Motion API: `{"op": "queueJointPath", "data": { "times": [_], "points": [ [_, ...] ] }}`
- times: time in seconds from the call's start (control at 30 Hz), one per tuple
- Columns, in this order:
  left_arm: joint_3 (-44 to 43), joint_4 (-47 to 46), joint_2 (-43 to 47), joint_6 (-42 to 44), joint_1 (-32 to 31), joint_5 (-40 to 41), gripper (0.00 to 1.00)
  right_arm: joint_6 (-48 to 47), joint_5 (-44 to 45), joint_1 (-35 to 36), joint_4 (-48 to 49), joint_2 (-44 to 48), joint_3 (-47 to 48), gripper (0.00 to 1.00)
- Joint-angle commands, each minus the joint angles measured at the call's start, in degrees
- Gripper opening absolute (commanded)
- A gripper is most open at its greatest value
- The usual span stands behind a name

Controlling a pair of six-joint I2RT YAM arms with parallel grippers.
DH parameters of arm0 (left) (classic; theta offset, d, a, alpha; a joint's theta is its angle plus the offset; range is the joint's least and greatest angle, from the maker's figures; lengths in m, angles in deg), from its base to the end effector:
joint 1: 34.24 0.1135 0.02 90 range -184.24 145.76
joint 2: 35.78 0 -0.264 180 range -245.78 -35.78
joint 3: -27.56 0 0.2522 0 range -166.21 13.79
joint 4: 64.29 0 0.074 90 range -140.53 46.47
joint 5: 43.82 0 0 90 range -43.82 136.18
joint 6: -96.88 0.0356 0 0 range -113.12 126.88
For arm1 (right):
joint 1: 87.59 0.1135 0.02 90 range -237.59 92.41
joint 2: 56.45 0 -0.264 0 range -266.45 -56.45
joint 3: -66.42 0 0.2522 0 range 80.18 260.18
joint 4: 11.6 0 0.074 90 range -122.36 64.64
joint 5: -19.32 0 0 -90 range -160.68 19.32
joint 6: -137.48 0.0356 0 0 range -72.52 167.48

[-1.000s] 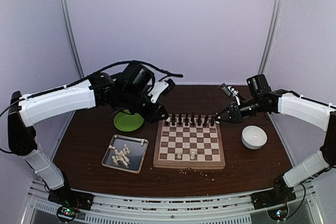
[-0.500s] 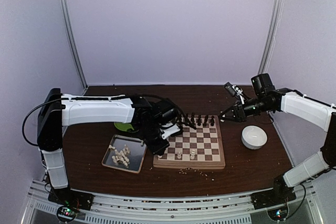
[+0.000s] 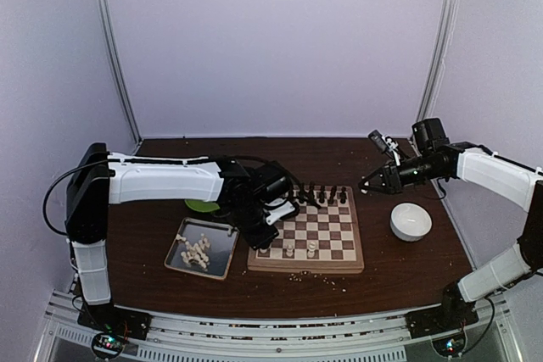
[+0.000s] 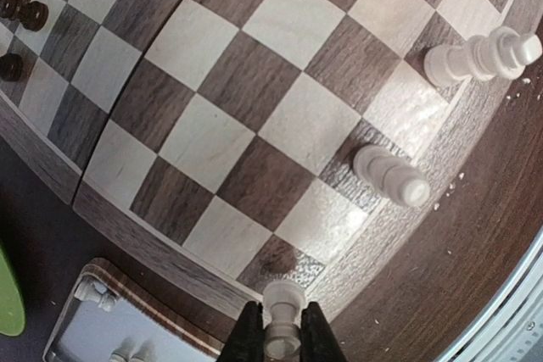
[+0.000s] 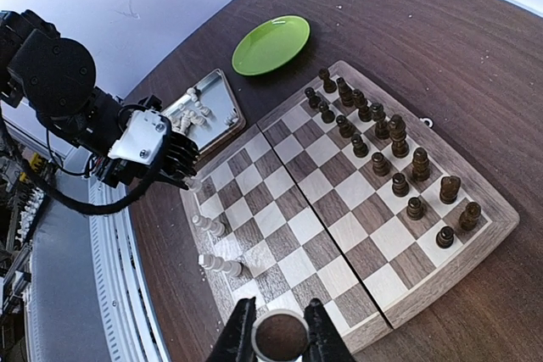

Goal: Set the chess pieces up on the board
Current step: Place the rook at a1.

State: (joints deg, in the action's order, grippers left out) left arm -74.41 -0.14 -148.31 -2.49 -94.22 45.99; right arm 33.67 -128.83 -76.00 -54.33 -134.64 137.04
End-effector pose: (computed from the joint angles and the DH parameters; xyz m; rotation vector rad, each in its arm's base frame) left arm 0.1990 -0.3447 0.2054 1.2467 2.6354 -0.2266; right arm 0.2636 0.0849 0.2673 -0.9045 2.0268 1.1945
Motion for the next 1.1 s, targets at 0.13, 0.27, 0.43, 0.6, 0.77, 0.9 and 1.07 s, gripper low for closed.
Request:
{"op": "queueJointPath", "data": {
  "times": [0.13, 0.27, 0.43, 0.6, 0.77, 0.9, 1.07],
  "points": [
    [0.4, -3.89, -2.03, -0.49, 0.22, 0.12, 0.09, -0.3, -1.7, -0.78, -0.03, -0.35, 1.03, 0.03],
    [1.13, -3.79, -2.19, -0.05, 0.22, 1.08, 0.09, -0.09, -1.96, -0.78, -0.03, -0.75, 1.1, 0.03],
    [1.37, -3.34, -2.12, -0.04, 0.22, 1.13, 0.09, -0.09, -2.04, -0.87, 0.07, -0.82, 1.05, 0.03],
    [1.8, -3.02, -1.83, -0.2, 0.22, 1.59, 0.15, -0.09, -2.14, -0.96, -0.03, -1.12, 1.09, 0.03],
    [1.11, -2.25, -1.69, -0.4, 0.18, 1.32, 0.3, -0.03, -2.33, -0.96, -0.21, -1.35, 1.22, 0.03],
    [-0.62, -1.31, 0.78, -0.26, 0.17, 2.92, 0.37, 2.29, -2.04, -0.96, 0.78, -0.73, 2.14, 0.03],
    [-4.53, -2.09, 5.67, 0.36, 0.28, 7.9, 0.42, 13.71, -2.99, -0.94, 8.24, 1.36, 4.55, 0.03]
  ]
}}
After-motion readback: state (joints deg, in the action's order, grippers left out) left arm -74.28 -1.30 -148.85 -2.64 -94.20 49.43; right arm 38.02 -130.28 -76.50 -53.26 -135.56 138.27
